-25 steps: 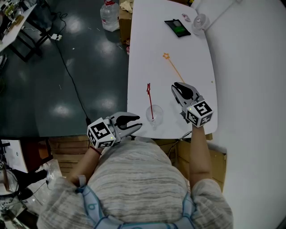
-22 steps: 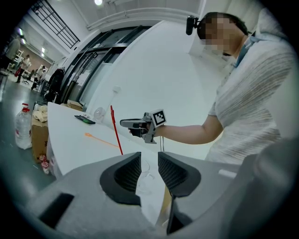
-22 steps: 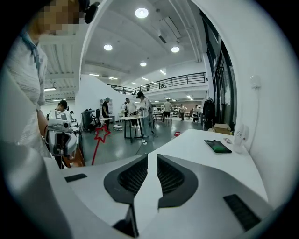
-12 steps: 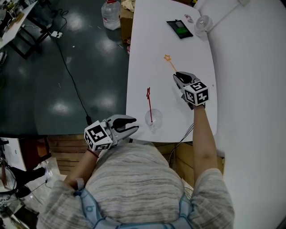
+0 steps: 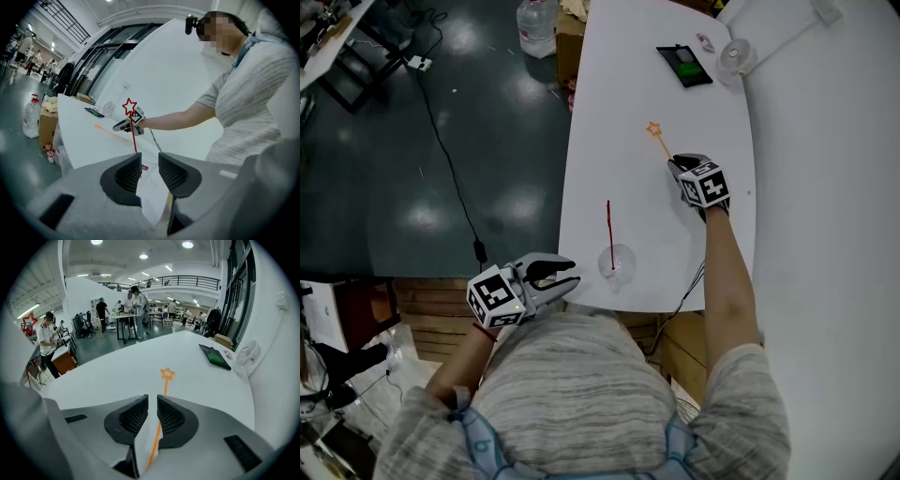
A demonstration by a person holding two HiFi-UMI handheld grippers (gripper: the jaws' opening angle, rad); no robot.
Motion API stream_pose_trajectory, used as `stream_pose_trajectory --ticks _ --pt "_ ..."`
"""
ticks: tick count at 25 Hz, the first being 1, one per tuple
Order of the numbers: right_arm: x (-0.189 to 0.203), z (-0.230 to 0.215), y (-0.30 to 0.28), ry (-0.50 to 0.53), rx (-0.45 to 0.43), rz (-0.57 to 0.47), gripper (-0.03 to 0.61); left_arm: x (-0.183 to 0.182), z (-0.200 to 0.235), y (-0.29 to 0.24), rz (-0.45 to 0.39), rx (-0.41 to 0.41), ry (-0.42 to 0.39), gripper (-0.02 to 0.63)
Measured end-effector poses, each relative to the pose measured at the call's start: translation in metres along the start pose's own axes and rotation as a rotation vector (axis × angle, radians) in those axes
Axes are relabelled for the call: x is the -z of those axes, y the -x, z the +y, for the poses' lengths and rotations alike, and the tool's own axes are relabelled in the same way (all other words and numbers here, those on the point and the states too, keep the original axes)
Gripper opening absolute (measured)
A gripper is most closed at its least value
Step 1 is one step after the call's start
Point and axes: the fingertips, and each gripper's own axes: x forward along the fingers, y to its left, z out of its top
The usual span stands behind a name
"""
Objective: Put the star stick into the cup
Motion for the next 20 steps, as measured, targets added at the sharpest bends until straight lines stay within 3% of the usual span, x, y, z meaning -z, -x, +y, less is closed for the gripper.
stream_pose_trajectory --ticks 12,20 --pt "0.024 -0.026 -0.034 -0.062 0.009 0.092 0.023 0.018 0.001 -0.008 0.036 0.022 0.047 0.120" --pt "0.027 -0.029 -0.040 -0.114 -0.046 0.138 0.023 0.027 0.001 -0.012 0.046 0.039 0.066 0.120"
